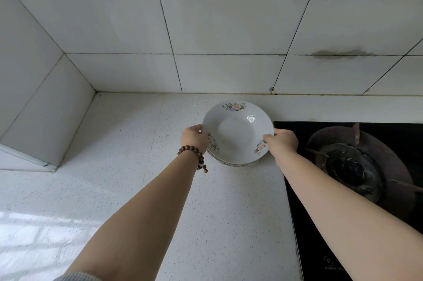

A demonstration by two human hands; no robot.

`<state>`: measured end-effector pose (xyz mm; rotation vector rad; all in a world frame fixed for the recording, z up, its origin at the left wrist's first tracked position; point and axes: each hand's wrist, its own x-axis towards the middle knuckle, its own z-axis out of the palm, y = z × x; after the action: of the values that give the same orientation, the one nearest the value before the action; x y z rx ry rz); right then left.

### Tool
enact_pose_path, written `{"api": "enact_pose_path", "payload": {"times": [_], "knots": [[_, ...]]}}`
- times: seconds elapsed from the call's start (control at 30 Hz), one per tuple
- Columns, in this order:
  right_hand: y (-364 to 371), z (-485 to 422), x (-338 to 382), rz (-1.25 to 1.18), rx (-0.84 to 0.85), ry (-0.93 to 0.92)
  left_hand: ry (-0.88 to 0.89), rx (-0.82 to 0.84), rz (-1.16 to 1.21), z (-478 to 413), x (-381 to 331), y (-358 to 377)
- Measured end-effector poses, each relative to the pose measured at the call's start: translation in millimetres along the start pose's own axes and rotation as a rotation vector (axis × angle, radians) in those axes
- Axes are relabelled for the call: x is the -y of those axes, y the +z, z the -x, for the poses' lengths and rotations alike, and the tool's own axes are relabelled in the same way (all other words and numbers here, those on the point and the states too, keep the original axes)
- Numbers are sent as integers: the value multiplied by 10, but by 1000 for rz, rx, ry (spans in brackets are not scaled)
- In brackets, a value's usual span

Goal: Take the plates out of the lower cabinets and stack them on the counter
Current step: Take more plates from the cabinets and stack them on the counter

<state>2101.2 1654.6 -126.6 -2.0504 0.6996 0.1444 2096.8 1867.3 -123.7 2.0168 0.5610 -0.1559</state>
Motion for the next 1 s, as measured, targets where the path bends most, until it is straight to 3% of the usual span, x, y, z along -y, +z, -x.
{"api": "enact_pose_path", "payload": {"times": [0.2,0.47,0.7,1.0], "knots": [[-37,33,26,34,71,20,-93,145,180,3,22,-140],[-296,223,55,-133,81,106,-202,59,421,96,-118,-438],[-580,543,-29,-243,49,12,-102,54,460,515,-260,-455],[-870,855,-494,-409,84,-27,-67,74,497,1252,-214,35]]}}
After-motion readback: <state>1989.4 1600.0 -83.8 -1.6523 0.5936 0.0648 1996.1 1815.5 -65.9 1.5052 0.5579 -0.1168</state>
